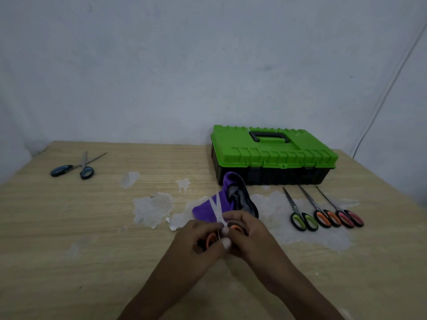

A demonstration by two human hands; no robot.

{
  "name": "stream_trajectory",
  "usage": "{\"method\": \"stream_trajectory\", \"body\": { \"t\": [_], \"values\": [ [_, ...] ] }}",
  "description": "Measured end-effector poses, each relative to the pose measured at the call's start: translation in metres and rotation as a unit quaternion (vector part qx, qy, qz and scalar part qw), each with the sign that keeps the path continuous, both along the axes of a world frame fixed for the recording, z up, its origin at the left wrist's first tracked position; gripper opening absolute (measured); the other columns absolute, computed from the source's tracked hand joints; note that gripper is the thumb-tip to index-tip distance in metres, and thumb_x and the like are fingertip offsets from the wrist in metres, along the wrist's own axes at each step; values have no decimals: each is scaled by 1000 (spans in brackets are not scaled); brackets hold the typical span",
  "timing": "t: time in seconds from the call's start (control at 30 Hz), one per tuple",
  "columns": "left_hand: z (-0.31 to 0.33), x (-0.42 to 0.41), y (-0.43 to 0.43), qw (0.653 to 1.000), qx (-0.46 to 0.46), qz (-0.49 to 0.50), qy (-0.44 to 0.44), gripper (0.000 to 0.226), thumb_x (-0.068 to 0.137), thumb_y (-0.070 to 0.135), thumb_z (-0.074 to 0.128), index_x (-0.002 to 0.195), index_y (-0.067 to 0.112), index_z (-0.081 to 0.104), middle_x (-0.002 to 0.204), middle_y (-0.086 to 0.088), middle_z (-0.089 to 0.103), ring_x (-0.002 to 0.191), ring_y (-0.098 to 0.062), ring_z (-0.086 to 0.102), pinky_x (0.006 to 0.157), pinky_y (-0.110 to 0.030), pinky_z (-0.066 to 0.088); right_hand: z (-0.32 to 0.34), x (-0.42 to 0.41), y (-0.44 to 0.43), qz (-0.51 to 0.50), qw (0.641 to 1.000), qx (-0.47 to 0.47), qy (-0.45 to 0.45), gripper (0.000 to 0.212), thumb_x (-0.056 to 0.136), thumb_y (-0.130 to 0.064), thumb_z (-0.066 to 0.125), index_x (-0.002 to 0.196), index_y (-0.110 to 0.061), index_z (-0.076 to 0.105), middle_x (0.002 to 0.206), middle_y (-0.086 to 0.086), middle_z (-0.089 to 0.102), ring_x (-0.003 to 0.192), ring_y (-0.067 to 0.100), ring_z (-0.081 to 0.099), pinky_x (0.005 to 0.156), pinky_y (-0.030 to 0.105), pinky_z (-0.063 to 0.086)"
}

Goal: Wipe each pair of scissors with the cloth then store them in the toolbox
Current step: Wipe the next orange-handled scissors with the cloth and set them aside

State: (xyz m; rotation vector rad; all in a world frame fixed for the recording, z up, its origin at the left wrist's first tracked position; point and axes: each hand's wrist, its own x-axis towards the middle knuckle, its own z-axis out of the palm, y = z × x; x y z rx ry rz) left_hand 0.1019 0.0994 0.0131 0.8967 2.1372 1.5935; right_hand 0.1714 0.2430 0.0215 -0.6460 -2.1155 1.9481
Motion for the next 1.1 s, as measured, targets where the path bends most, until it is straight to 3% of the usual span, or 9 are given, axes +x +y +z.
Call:
{"method": "stream_trajectory", "body": {
  "t": [0.1, 0.2, 0.27, 0.47, 0.67, 0.73, 0.9, 1.0, 1.1],
  "values": [
    [0, -4, 4, 993, 9, 74, -96, 30, 88, 33, 68, 117, 30, 63, 104, 6, 68, 94, -9, 66, 74, -13, 52, -5, 1, -1, -32, 994, -99, 40, 21, 93, -8, 58, 112, -16, 60, 105, 5, 71, 96, 21, 69, 85, 40, 57],
    [-5, -5, 9, 963, 45, -1, -265, 34, 89, 33, 65, 120, 19, 66, 107, -2, 75, 101, -14, 72, 90, -32, 58, -11, 0, -4, -56, 993, -85, 67, 20, 94, -9, 56, 112, -15, 61, 103, 7, 72, 98, 23, 69, 91, 42, 54],
    [-6, -2, 11, 943, 82, -52, -318, 28, 94, 22, 62, 121, 16, 67, 112, -6, 74, 108, -19, 71, 95, -39, 56, -14, 0, -9, -65, 994, -57, 70, 19, 94, -11, 56, 110, -18, 62, 102, 4, 72, 97, 20, 68, 91, 41, 53],
    [-10, -8, 10, 939, 115, -42, -322, 25, 95, 3, 58, 118, 10, 67, 111, -15, 73, 105, -31, 71, 94, -47, 56, -17, 5, -6, -25, 997, 46, 62, 26, 93, -3, 52, 105, -24, 63, 97, -10, 71, 91, 7, 67, 76, 23, 53],
    [-11, -18, 9, 933, 103, -29, -342, 31, 94, -11, 48, 112, 5, 68, 107, -16, 75, 98, -33, 73, 88, -43, 59, -20, 5, 7, 16, 987, 149, 61, 25, 92, -5, 56, 103, -25, 63, 99, -9, 70, 94, 8, 65, 83, 28, 53],
    [-12, -21, 11, 933, 101, -24, -346, 31, 92, -12, 49, 111, 4, 68, 105, -16, 75, 99, -30, 73, 89, -43, 58, -18, 3, 10, 29, 984, 162, 64, 21, 93, -9, 57, 101, -27, 64, 95, -11, 69, 90, 7, 65, 78, 26, 53],
    [-18, -27, 11, 924, 105, -14, -368, 33, 91, -14, 47, 115, 1, 64, 109, -20, 73, 101, -33, 72, 91, -47, 57, -6, -13, 39, -82, 937, 316, 121, 16, 94, -14, 56, 101, -26, 63, 93, -12, 63, 90, 6, 59, 73, 16, 46],
    [-19, -29, 7, 919, 116, -17, -376, 33, 91, -15, 47, 114, 2, 64, 105, -19, 74, 99, -33, 73, 86, -44, 59, -10, -30, 66, -110, 910, 398, 35, 21, 92, -26, 58, 113, -27, 55, 106, -8, 55, 105, 13, 53, 85, 32, 48],
    [-18, -29, 5, 908, 123, -28, -401, 35, 90, -18, 46, 107, 4, 68, 102, -18, 75, 94, -33, 74, 73, -36, 62, -13, -45, 80, -69, 920, 369, -112, 46, 87, -43, 62, 126, -25, 48, 111, 0, 54, 103, 18, 56, 85, 39, 51]
  ]
}}
